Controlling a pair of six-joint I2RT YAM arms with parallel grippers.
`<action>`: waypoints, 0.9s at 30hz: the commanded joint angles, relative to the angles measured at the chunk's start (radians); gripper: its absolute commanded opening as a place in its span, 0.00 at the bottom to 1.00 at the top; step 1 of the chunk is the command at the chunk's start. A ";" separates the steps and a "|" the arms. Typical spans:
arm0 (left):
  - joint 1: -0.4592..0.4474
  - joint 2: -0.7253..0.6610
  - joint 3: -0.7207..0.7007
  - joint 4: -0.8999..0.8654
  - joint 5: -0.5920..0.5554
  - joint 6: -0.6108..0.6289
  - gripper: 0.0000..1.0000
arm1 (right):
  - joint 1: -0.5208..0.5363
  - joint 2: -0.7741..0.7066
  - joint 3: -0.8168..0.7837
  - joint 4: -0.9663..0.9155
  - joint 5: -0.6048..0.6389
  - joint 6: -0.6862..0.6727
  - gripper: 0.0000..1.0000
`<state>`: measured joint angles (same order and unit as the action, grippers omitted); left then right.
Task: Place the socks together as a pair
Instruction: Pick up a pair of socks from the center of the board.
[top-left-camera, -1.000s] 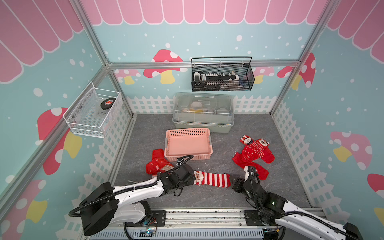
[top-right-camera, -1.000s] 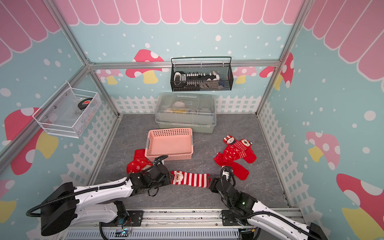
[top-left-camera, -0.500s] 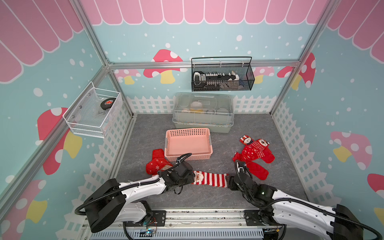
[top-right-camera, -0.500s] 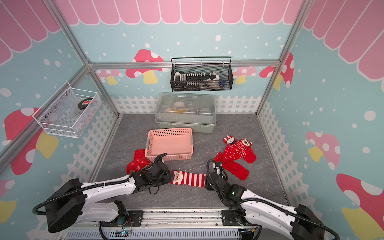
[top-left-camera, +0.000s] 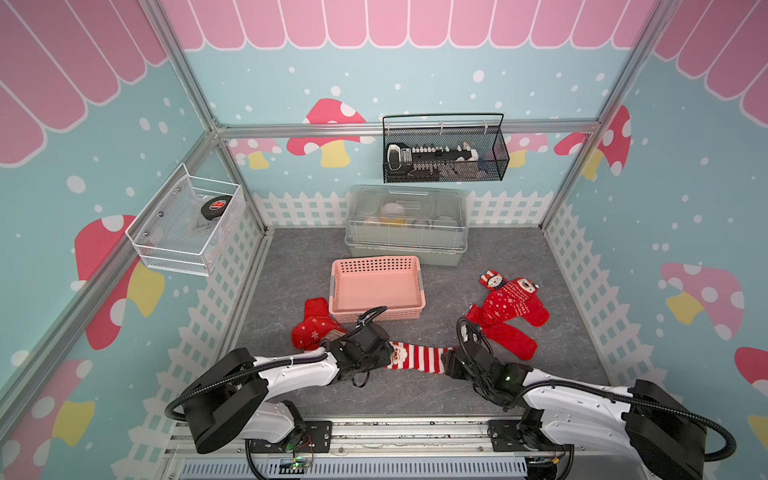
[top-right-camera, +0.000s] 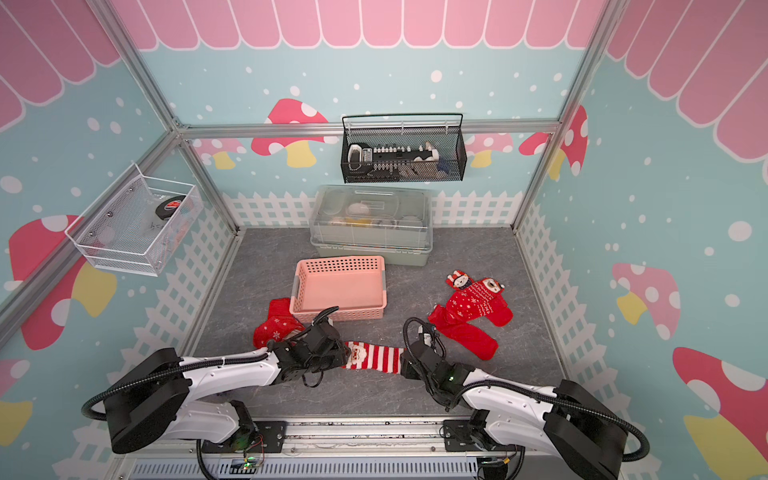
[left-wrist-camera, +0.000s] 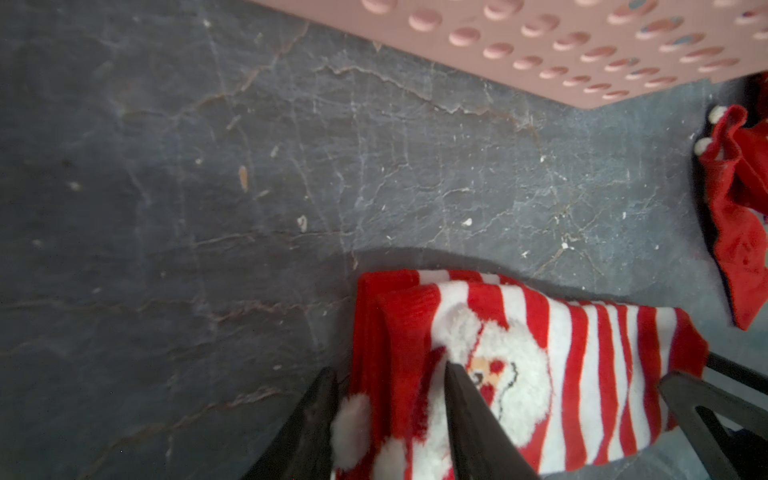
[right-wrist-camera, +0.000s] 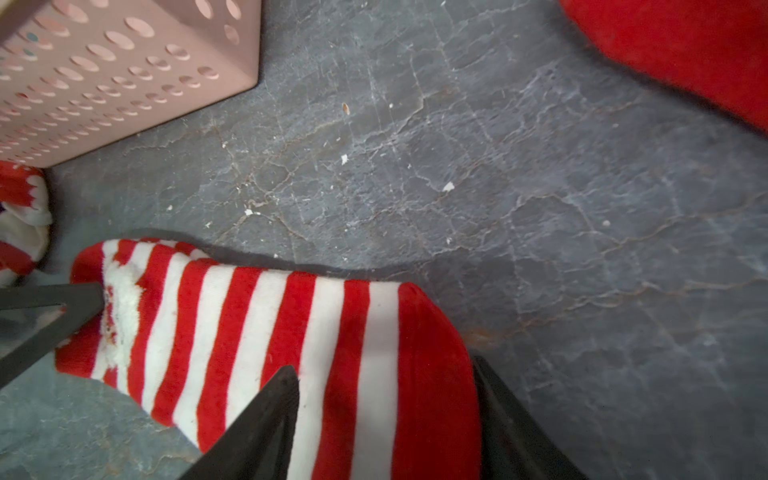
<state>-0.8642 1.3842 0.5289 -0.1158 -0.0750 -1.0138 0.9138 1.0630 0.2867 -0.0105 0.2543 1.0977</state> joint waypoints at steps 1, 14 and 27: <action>0.006 0.031 -0.001 -0.015 0.027 -0.002 0.37 | -0.006 0.007 -0.031 0.052 -0.004 0.065 0.59; 0.006 -0.033 0.044 -0.138 0.044 0.051 0.04 | -0.006 0.000 -0.017 0.067 -0.021 0.055 0.13; 0.005 -0.331 0.164 -0.455 -0.010 0.173 0.00 | -0.005 -0.198 0.069 0.005 -0.036 -0.075 0.00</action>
<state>-0.8616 1.1053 0.6353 -0.4484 -0.0452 -0.8993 0.9096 0.9085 0.3176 0.0158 0.2165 1.0557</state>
